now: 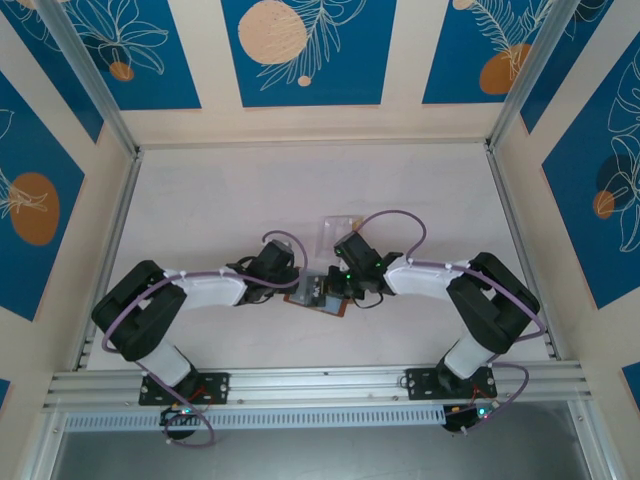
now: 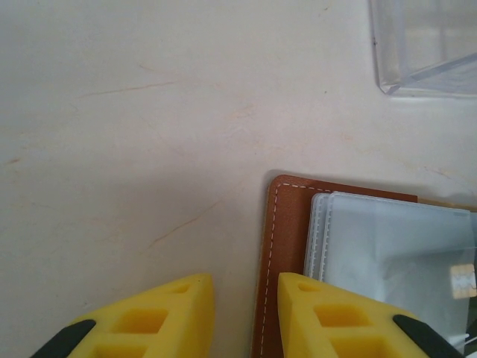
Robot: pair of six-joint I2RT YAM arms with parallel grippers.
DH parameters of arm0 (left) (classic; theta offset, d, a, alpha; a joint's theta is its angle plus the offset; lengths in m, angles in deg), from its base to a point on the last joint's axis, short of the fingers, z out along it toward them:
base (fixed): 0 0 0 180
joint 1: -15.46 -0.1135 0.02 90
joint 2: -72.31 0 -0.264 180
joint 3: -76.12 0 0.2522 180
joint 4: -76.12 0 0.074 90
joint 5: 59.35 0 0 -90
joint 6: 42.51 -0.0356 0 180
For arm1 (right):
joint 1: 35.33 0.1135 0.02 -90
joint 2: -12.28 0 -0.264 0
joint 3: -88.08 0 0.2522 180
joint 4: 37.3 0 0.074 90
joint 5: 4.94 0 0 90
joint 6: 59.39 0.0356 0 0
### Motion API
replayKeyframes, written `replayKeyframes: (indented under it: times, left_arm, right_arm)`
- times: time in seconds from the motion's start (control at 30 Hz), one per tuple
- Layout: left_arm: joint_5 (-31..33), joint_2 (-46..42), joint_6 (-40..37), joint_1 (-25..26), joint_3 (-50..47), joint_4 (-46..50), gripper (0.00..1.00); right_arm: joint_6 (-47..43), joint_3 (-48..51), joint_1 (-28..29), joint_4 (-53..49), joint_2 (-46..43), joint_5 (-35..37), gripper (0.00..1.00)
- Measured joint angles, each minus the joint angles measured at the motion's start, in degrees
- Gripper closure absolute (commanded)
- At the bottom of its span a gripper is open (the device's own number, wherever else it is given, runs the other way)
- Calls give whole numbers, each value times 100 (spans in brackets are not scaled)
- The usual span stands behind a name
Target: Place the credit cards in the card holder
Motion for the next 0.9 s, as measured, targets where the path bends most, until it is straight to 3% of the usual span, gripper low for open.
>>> replayKeyframes:
  times: [0.2, 0.57, 0.9]
  left_arm:
    - [9, -17, 24, 11, -26, -39, 71]
    - [76, -15, 24, 59, -37, -55, 71]
    - [129, -17, 24, 85, -59, -92, 71]
  right_arm:
    - [345, 184, 50, 249, -70, 111, 100]
    - [1069, 275, 310, 201, -407, 935, 100]
    - [1187, 70, 485, 199, -101, 1126, 100]
